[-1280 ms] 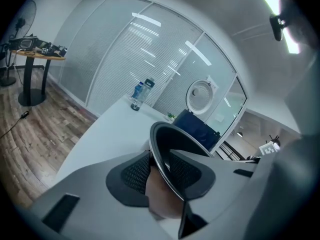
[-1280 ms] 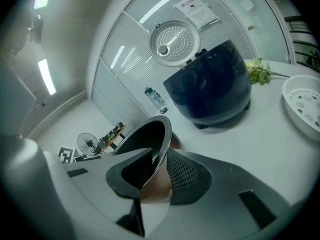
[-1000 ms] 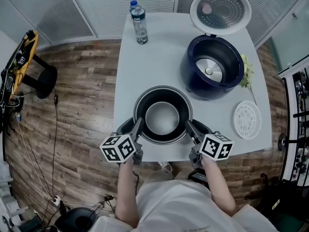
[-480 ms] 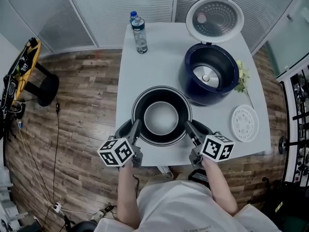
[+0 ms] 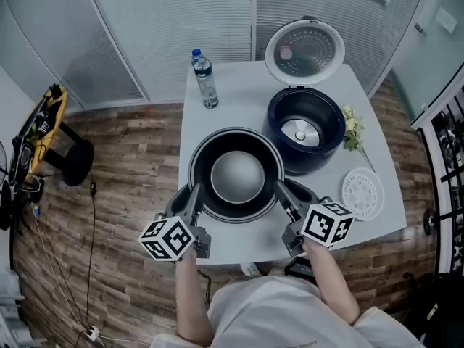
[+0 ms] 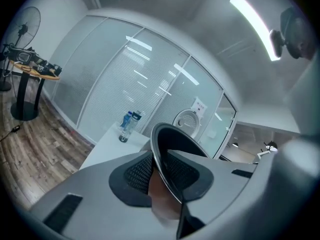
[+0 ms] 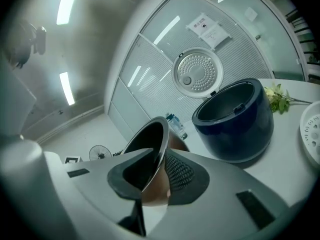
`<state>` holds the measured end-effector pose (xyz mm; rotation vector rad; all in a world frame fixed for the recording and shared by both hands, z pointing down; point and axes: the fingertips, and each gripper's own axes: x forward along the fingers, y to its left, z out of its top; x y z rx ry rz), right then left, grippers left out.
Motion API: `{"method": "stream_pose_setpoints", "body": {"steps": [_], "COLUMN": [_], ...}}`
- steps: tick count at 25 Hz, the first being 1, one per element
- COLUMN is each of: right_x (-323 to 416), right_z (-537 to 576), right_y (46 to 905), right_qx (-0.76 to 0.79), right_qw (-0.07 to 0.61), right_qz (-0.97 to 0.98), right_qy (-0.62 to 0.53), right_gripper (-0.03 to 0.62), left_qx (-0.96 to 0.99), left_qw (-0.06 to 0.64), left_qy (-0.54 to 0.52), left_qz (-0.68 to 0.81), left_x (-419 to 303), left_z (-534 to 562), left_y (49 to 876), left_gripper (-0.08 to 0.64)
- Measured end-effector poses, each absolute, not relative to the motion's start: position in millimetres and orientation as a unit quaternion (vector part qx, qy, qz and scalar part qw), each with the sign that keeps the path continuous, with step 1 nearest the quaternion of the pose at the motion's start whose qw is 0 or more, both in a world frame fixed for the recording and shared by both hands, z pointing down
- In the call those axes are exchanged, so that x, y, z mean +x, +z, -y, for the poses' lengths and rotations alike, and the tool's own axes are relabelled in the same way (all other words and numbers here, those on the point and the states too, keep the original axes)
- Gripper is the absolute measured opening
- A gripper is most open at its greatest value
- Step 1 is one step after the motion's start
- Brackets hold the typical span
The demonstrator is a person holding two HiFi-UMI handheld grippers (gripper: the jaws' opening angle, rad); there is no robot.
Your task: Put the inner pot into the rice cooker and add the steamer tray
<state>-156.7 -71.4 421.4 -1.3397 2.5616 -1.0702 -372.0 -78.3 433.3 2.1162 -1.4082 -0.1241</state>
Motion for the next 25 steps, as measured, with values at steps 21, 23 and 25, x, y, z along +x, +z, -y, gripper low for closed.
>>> {"method": "stream_pose_setpoints", "body": {"steps": [21,23,25], "right_x": [-118,-109,-100], "right_z": [84,85,85], "right_y": [341,336,334], "right_qx": [-0.462,-0.471,-0.477], "right_qw": [0.092,0.092,0.093], "right_qz": [-0.837,-0.834,-0.831], "right_qy": [-0.280,-0.272,-0.269], "right_gripper": [0.077,0.077,0.077], "left_qx": [0.841,0.846,0.850], "left_qw": [0.230,0.227,0.228], "left_qy": [-0.080,-0.081,-0.081], "left_qz": [0.483,0.475,0.468], "left_x": [-332,-324,-313], "left_z": [109,112,116], "left_y": [351,347,346], "left_gripper": [0.089,0.089,0.089]}}
